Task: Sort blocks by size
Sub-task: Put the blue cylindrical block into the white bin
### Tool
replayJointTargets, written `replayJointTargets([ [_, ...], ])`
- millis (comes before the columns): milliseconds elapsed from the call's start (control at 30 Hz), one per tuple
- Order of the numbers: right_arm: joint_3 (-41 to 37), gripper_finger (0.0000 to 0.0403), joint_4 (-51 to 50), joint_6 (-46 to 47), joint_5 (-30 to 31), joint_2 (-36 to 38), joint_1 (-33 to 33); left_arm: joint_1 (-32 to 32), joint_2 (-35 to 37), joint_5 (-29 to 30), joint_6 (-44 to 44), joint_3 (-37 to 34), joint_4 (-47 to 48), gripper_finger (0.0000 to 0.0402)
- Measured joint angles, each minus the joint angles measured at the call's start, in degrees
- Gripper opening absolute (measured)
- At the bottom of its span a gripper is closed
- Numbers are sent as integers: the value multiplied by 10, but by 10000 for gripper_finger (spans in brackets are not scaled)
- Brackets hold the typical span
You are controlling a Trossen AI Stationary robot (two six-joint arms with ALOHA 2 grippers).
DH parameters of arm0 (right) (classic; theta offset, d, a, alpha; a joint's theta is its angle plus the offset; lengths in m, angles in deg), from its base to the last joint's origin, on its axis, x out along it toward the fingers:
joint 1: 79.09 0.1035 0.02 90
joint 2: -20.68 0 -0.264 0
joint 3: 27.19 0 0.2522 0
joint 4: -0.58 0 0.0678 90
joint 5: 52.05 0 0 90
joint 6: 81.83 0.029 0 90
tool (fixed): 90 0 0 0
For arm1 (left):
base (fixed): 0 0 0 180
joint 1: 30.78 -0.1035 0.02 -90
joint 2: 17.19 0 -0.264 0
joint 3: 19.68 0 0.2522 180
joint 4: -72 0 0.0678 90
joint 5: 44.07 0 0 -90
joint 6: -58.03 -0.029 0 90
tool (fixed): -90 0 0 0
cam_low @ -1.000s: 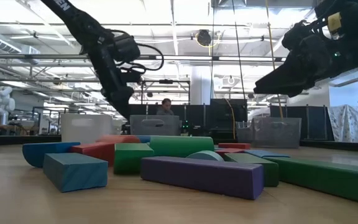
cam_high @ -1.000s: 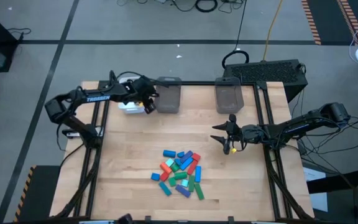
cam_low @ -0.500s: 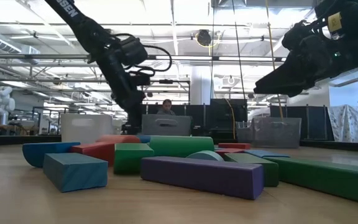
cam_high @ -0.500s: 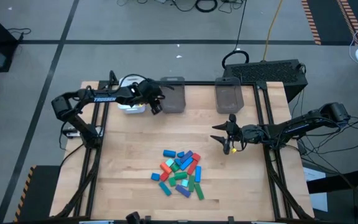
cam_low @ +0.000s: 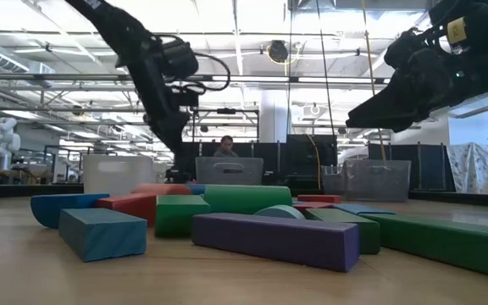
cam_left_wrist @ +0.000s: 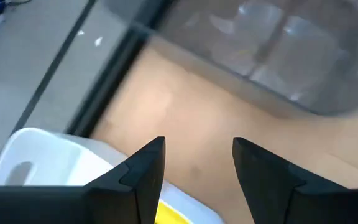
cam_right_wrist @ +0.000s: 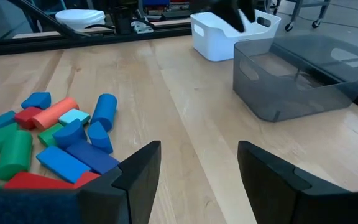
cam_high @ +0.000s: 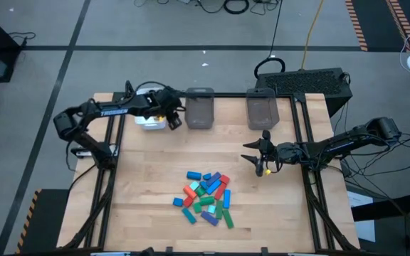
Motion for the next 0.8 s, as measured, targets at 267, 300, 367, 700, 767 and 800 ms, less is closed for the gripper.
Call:
replayJointTargets([
  [267,0,202,0,1,0,0,0,99,23,-71,6,1,77,191],
  [300,0,202,0,1,0,0,0,115,23,-80,14,1,77,191],
  [367,0,202,0,1,0,0,0,146,23,-96,16,-2,77,191],
  [700,0,202,0,3,-2,0,0,272,22,-129,33,-25,40,191],
  [767,0,202,0,3,-2,0,0,290,22,-129,33,-33,12,191],
  [800,0,202,0,3,-2,0,0,298,22,-130,33,-35,-1,191],
])
